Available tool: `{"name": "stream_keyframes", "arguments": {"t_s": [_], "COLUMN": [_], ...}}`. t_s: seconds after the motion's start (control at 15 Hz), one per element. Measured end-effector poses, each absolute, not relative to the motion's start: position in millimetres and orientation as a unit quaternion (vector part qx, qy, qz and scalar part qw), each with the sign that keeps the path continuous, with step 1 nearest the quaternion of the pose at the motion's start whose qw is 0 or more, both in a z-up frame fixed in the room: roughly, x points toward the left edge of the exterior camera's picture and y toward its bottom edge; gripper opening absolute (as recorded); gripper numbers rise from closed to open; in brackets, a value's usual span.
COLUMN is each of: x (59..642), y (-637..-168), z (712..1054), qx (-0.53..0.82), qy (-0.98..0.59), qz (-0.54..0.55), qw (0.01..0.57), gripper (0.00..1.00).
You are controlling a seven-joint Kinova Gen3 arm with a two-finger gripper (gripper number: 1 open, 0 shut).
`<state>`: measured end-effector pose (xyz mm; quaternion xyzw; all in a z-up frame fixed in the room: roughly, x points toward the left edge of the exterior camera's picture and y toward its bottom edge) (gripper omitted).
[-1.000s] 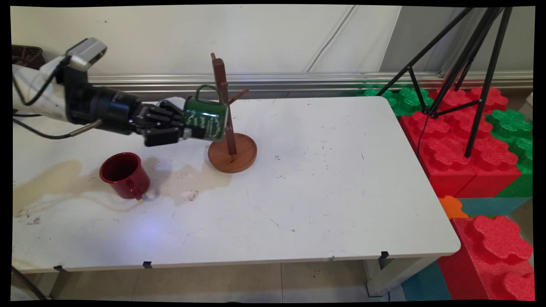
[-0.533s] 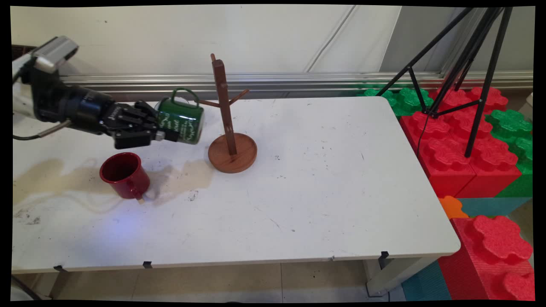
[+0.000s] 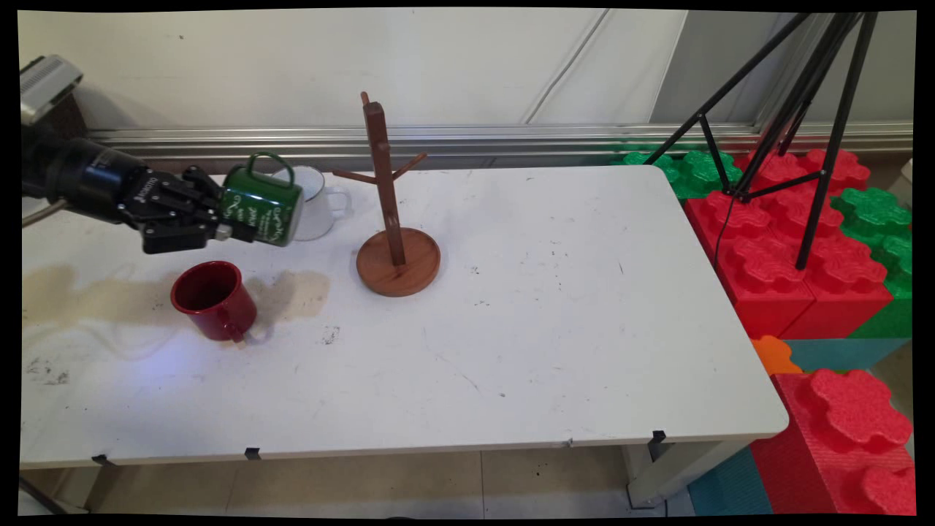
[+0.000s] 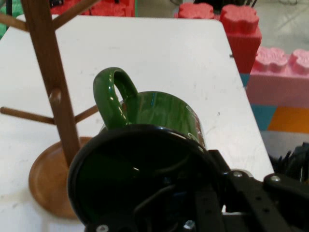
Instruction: Place the picked object on the table
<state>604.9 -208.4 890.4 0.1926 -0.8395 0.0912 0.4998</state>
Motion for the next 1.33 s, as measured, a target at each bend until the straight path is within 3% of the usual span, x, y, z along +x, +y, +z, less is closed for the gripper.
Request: {"name": "stream_keyframes", "arguments": {"t_s": [1.33], "x": [705.2], "y": [-222.9], "z": [885.9], "qx": [0.154], "qy": [-0.914], "qz": [0.146], "qw": [0.345], "gripper": [0.0]}}
